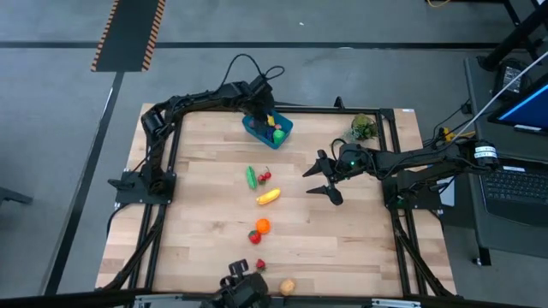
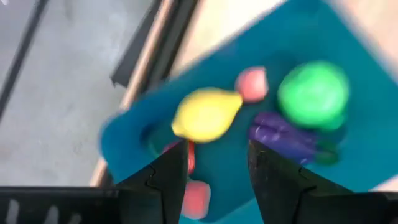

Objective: Pick and placing Produce into tupperware
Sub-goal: Put the yellow banana into the blue bin

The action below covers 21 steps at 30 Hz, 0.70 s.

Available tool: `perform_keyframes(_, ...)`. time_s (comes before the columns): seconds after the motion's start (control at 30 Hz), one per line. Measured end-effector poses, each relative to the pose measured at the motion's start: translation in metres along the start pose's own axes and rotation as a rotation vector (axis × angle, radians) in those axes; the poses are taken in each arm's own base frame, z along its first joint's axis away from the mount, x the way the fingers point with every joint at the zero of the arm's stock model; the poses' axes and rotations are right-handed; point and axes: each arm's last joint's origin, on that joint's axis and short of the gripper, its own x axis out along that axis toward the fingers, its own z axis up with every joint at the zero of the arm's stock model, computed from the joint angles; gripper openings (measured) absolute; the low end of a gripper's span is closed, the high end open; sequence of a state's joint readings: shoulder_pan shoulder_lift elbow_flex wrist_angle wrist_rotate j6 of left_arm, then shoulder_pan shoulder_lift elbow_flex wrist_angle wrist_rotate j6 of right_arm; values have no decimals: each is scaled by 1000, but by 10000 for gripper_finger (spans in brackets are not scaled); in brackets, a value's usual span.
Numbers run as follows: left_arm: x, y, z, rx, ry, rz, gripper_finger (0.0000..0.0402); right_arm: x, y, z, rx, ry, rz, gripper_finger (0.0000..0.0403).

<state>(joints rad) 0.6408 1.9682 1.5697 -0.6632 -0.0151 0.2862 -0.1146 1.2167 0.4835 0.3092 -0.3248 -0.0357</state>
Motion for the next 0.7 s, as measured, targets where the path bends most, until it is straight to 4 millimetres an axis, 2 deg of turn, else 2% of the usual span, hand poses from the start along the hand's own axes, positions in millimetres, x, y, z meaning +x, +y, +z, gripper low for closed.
perform_keyframes(0.17,-40,-15,8,21,-103,-46,151,0,0,0,-1,-2,0,288)
perform_keyframes(0.3,-63,-29,-4,34,-192,-153,154,0,0,2,-6,-17,-1,288)
perform_keyframes(0.7,-109,-85,-81,25,-466,-251,154,0,0,2,-4,-23,-1,288)
